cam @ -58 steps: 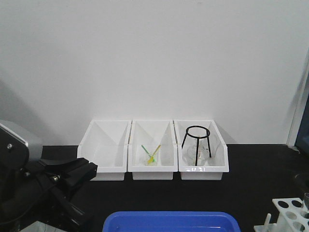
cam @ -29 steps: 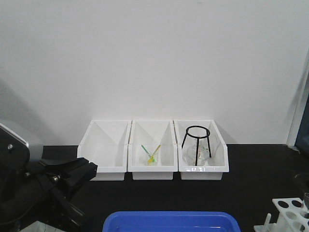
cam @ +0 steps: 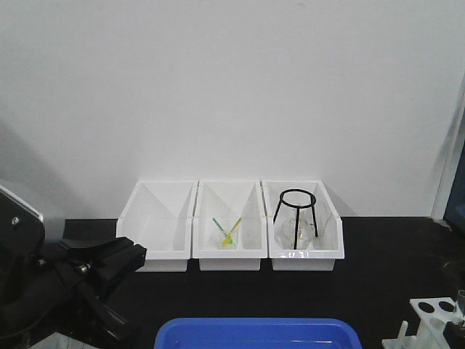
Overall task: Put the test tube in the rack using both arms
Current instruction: 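Carry the tube with the right gripper above the white rack, then lower the tube into a rack hole and open the right gripper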
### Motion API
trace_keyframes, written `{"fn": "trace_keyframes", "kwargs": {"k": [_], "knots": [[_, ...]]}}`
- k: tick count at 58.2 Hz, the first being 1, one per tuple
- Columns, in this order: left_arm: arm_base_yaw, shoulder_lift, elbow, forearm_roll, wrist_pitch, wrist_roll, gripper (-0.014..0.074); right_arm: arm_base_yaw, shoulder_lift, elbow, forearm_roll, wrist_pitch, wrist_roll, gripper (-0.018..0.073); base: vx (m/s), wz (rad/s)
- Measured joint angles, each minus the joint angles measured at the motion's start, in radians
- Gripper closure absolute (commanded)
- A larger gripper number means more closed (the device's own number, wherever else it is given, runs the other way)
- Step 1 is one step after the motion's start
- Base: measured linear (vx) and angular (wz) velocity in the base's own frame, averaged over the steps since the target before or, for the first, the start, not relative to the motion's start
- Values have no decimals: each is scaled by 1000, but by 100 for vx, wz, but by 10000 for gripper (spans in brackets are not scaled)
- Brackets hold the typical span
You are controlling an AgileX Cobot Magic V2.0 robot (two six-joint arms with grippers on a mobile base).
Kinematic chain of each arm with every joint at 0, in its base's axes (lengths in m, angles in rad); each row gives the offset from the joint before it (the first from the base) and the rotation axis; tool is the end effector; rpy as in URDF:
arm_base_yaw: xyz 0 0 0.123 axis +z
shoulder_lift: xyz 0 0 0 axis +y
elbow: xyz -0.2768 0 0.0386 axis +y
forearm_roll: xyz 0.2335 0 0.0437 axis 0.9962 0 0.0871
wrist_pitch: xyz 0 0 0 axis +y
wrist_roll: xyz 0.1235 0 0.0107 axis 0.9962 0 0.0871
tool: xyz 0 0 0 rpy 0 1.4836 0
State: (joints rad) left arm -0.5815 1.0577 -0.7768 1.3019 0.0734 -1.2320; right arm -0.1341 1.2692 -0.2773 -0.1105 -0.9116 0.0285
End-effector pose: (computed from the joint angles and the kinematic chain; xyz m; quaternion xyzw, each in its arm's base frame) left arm 0.2180 -0.1327 0.3342 0.2276 0.7441 -0.1323 0.6140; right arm 0.2417 -0.0217 0.2276 0.0025 0.7057 -0.0306 0.7078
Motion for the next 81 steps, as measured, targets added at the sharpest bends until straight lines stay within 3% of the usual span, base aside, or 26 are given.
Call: {"fn": "trace_keyframes", "kwargs": {"k": [28, 81], "knots": [[0, 0, 0, 0, 0, 0, 603, 0, 80, 0, 0, 11, -34, 570, 0, 0], [0, 0, 0, 0, 0, 0, 603, 0, 351, -6, 0, -113, -37, 559, 0, 0]]}}
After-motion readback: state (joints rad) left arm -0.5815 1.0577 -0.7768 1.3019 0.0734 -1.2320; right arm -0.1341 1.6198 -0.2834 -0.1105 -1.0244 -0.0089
